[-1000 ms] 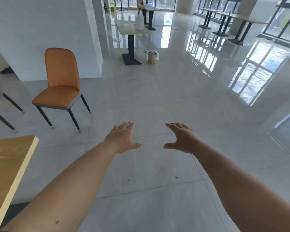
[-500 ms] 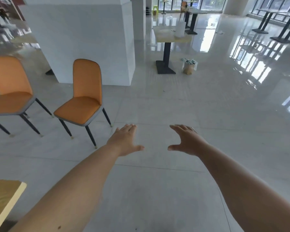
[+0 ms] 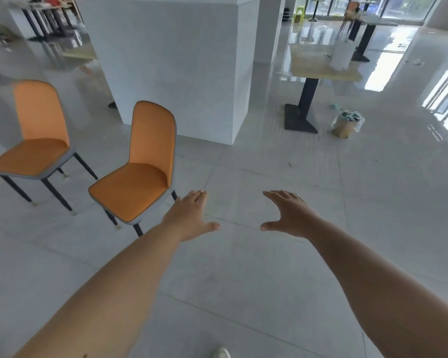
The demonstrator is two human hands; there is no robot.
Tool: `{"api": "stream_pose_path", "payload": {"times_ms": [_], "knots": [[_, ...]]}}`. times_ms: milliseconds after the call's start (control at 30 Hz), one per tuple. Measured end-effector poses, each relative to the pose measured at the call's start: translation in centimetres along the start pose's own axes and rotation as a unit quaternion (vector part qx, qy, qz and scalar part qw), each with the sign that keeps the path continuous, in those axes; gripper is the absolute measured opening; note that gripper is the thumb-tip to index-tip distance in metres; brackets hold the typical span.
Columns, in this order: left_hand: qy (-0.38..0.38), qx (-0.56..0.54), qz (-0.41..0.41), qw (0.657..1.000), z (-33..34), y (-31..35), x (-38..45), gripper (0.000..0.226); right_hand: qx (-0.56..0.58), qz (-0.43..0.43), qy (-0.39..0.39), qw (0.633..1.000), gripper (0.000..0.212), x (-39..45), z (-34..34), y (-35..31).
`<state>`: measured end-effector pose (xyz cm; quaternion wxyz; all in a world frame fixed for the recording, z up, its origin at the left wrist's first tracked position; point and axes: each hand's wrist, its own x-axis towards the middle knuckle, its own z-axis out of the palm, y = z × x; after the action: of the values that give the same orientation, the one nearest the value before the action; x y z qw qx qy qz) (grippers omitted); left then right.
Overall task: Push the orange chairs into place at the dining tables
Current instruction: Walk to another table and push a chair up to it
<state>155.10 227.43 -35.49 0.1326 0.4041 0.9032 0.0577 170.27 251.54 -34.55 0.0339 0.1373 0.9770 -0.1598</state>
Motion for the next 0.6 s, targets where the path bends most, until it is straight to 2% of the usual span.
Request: {"api": "stream_pose_path", "payload": {"times_ms": [133, 367, 600], "knots": [[-0.014, 0.001, -0.002, 1.000, -2.9, -0.5, 9.5, 0.103, 0.010, 0.002, -0.008, 1.000, 0.101, 9.0, -2.4, 3.5], [0.005, -0.011, -0.014, 1.000, -7.0, -1.7, 24.2, 0.102, 0.005, -0.014, -0.014, 1.000, 0.100, 23.5, -6.8, 10.2], [0.017, -0.025, -0.105, 0.994, -8.7, -2.7, 38.0, 0.101, 0.007, -0.088, -0.056, 0.995, 0.098, 39.3, -9.9, 17.2]]}}
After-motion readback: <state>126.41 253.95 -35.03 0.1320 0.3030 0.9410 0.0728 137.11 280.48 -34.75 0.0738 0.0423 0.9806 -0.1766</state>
